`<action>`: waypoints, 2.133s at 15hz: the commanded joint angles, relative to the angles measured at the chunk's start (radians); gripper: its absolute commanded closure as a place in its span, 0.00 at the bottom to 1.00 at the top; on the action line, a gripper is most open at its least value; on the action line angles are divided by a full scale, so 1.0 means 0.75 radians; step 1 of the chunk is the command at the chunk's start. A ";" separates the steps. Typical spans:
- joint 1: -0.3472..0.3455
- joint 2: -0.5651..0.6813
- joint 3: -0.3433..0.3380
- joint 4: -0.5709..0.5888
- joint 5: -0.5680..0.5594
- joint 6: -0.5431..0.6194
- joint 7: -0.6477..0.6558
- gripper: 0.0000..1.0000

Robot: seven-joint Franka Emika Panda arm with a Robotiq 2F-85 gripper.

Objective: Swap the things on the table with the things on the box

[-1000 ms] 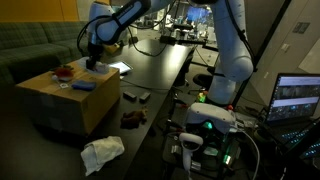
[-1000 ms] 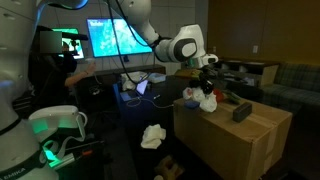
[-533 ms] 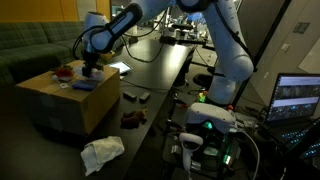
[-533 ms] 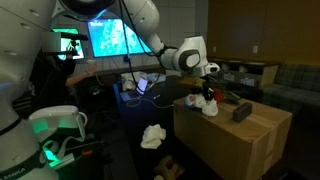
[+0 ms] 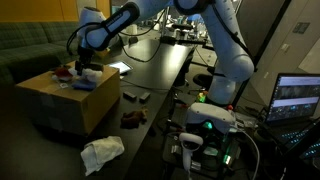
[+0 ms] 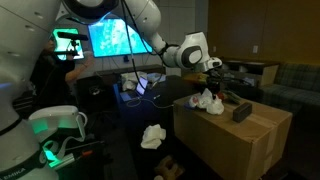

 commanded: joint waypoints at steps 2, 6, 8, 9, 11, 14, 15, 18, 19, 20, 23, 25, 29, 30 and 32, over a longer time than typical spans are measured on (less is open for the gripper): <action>-0.014 -0.057 -0.011 0.030 0.004 0.010 -0.002 0.00; -0.046 -0.073 -0.043 0.048 0.004 0.013 0.005 0.00; -0.069 -0.064 -0.060 0.056 0.005 0.013 0.002 0.00; -0.084 -0.059 -0.065 0.060 0.009 0.009 -0.004 0.00; -0.107 -0.036 -0.071 0.073 0.013 0.005 -0.011 0.00; -0.137 0.006 -0.066 0.093 0.021 -0.002 -0.025 0.00; -0.151 0.016 -0.055 0.095 0.031 -0.012 -0.041 0.00; -0.160 0.060 -0.053 0.110 0.030 -0.013 -0.047 0.00; -0.163 0.075 -0.053 0.116 0.029 -0.015 -0.052 0.00; -0.160 0.093 -0.059 0.129 0.024 -0.018 -0.047 0.00; -0.162 0.148 -0.072 0.178 0.017 -0.030 -0.041 0.00; -0.163 0.172 -0.085 0.207 0.011 -0.034 -0.037 0.13; -0.160 0.210 -0.119 0.259 -0.003 -0.042 -0.017 0.13; -0.158 0.220 -0.130 0.273 -0.007 -0.045 -0.011 0.08; -0.161 0.239 -0.140 0.301 -0.007 -0.056 -0.010 0.03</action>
